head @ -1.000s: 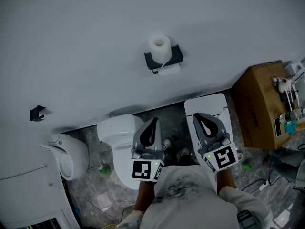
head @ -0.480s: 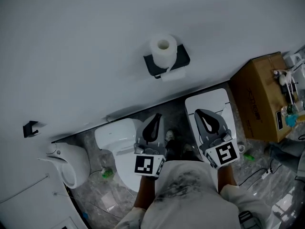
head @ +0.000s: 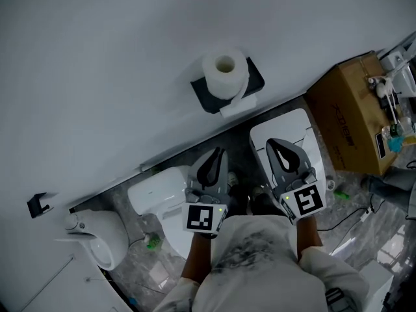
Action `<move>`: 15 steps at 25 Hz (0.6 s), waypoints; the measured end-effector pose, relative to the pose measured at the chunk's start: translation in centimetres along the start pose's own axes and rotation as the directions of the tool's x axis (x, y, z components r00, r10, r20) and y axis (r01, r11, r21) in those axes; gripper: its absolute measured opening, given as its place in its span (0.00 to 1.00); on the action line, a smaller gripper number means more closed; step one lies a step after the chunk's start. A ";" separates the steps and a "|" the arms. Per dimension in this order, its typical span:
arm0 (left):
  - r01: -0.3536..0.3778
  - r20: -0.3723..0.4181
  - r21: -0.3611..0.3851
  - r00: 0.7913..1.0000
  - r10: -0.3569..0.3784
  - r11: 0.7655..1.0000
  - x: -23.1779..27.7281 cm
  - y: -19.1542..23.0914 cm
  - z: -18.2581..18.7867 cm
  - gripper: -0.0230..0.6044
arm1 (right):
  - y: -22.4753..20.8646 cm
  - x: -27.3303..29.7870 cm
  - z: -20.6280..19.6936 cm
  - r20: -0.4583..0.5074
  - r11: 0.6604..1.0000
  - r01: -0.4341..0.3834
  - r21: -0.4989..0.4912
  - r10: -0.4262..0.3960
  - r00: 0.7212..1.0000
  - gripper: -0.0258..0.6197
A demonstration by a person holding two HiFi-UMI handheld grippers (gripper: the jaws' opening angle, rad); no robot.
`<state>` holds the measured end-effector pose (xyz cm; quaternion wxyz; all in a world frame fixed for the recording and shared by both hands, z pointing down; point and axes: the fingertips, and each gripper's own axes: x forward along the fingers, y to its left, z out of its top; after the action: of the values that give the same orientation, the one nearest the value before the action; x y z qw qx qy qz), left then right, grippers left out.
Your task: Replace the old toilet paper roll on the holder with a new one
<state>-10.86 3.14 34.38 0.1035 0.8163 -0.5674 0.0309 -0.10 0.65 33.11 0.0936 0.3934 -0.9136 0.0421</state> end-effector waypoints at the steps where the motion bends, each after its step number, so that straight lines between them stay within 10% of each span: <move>1: 0.005 -0.007 -0.007 1.000 -0.005 1.000 0.4 0.3 -0.3 0.07 | -0.2 0.3 -0.2 -0.003 1.000 0.009 -0.005 -0.009 1.000 0.04; 15: 0.001 -0.046 0.024 0.999 0.000 1.000 4.5 2.6 -3.4 0.18 | -2.7 4.1 -3.3 -0.048 1.000 0.022 0.002 -0.022 0.999 0.04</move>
<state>-11.46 -1.20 38.81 0.1069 0.8167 -0.5643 0.0565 -0.45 -3.69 37.18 0.1157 0.4023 -0.9067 0.0516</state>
